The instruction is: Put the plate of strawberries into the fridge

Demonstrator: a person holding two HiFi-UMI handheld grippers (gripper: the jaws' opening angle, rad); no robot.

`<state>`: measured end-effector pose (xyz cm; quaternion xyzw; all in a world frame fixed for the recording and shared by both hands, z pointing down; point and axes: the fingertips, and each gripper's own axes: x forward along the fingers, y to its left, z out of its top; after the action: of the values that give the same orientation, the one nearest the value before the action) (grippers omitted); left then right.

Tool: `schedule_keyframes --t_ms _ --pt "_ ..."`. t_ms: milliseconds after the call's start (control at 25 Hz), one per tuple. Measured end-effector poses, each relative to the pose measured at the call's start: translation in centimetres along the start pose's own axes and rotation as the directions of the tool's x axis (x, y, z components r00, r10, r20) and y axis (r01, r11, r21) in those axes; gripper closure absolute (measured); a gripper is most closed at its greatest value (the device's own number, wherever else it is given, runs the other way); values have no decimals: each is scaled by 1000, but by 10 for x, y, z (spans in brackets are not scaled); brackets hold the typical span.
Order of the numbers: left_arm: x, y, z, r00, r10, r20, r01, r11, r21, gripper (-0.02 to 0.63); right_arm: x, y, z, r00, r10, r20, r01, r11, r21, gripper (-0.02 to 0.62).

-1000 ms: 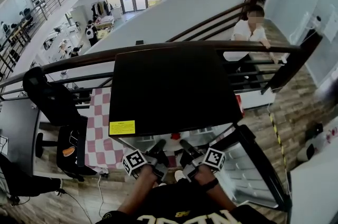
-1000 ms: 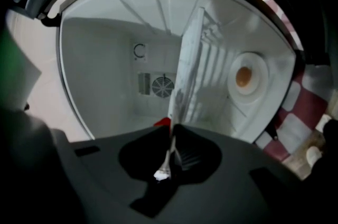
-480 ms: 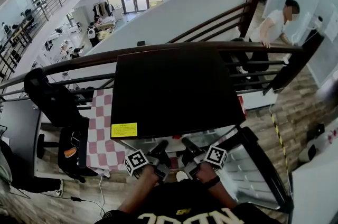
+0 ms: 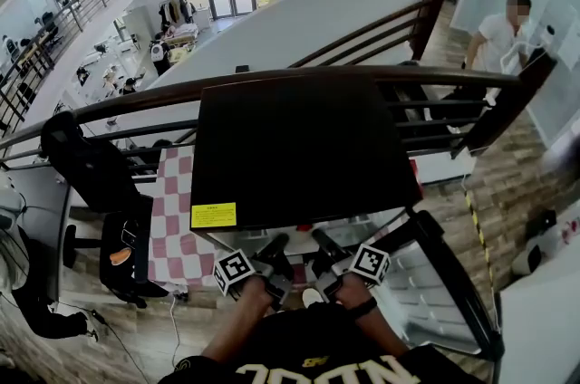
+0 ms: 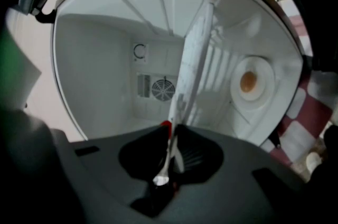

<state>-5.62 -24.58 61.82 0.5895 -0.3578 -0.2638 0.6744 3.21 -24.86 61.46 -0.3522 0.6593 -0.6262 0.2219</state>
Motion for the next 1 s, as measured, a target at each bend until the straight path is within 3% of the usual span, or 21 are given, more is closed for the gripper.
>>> schedule_keyframes --t_ms 80,200,280,440,600,720,920,1000 --pt "0 1 1 1000 -6 3 6 1000 27 568 -1 2 2 1000 4 14 -3 999 -44 542" --pt "-3 -3 -1 1000 -7 13 6 998 68 565 -2 11 4 999 42 32 -39 995 -89 452" --pt "-5 -6 -1 999 -22 23 21 997 80 528 -6 15 4 998 47 45 -42 994 -100 407" --pt "-9 -15 -4 998 -68 16 67 993 94 411 -16 11 -1 999 8 49 -3 995 -104 390" --pt "-18 -19 -11 997 -70 -8 71 981 178 394 -22 11 -11 999 13 35 -8 990 -143 388" --pt "-31 -5 -13 1000 -9 3 8 966 260 394 -29 10 -15 999 8 31 -2 982 -188 388" --pt "-50 8 -15 999 41 20 -45 931 363 394 -36 5 -23 999 -38 -9 32 927 -373 390" --pt "-56 8 -16 998 51 32 -60 902 428 394 -39 1 -27 997 -76 -12 62 889 -454 390"
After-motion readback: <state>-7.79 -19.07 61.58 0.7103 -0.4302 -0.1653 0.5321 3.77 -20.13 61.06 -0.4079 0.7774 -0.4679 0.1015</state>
